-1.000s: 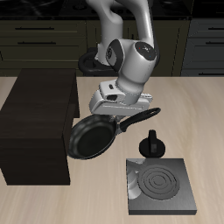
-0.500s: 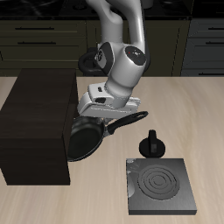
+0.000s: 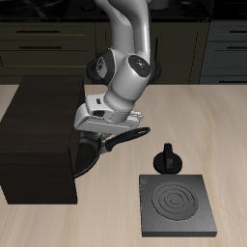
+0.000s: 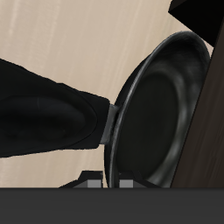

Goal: Place the frypan on the bottom layer of the shelf

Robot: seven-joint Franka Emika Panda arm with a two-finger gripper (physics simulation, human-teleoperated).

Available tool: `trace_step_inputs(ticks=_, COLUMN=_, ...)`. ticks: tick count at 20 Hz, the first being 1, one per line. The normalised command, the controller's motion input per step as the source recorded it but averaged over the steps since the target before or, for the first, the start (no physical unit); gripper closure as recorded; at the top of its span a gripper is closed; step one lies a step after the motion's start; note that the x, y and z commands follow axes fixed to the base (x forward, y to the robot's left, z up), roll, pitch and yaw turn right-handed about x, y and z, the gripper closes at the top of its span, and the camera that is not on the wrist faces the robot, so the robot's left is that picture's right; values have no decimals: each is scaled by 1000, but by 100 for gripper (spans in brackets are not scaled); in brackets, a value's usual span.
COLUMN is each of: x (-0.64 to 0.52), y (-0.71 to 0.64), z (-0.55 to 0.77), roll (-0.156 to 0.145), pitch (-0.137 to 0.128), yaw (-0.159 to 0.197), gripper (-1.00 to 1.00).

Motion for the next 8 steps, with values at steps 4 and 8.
trace_step_inputs(ticks=4, x=106, y=-275, z=68, roll=-48, pitch=-9, yaw=5, gripper=100)
trace_step_inputs(ticks=8, x=115, y=-382, z=11, roll=-63, pitch=16, yaw=-4, gripper=100)
